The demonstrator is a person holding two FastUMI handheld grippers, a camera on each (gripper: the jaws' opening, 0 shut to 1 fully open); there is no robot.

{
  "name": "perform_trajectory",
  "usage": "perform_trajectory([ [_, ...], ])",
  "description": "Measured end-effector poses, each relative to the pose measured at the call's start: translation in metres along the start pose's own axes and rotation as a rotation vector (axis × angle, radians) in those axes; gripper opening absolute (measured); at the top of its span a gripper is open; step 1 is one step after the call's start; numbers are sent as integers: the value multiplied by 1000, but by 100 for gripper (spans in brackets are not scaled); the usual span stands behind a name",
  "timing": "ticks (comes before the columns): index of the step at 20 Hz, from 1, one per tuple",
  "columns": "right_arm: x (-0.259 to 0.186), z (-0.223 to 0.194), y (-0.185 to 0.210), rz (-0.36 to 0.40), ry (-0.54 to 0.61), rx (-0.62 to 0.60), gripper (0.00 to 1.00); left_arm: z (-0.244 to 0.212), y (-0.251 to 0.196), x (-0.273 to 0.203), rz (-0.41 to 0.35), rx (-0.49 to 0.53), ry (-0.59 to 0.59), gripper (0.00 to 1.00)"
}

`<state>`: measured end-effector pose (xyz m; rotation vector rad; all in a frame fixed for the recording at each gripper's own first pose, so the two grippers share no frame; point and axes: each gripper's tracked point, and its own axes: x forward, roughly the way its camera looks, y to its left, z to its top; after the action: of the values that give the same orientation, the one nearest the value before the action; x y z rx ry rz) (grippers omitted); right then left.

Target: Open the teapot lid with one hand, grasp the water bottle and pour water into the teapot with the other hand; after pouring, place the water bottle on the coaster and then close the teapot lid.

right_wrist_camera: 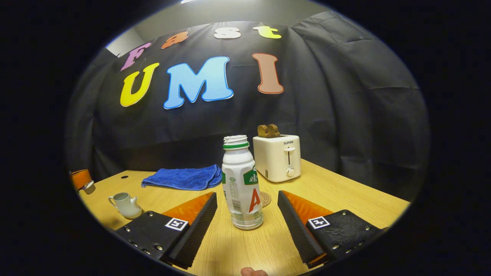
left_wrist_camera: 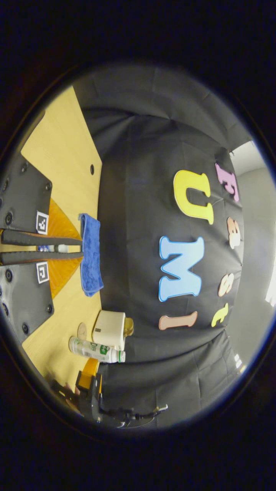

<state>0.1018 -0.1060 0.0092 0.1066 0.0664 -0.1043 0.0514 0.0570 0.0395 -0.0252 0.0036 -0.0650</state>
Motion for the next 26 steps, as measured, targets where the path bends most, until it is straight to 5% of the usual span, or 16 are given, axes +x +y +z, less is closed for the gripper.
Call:
perform_trajectory([
  [13, 57, -8, 1, -38, 40, -99, 98, -3, -24, -34, -67, -6, 0, 16],
  [19, 65, -16, 3, -30, 62, -148, 98, -21, -48, -86, -164, -16, -2, 12],
  [22, 69, -14, 6, -27, 51, -162, 75, -42, -46, -99, -172, 2, 45, 16],
  [26, 63, -7, 18, 5, 36, -197, 71, -41, -40, -114, -172, -4, 32, 16],
])
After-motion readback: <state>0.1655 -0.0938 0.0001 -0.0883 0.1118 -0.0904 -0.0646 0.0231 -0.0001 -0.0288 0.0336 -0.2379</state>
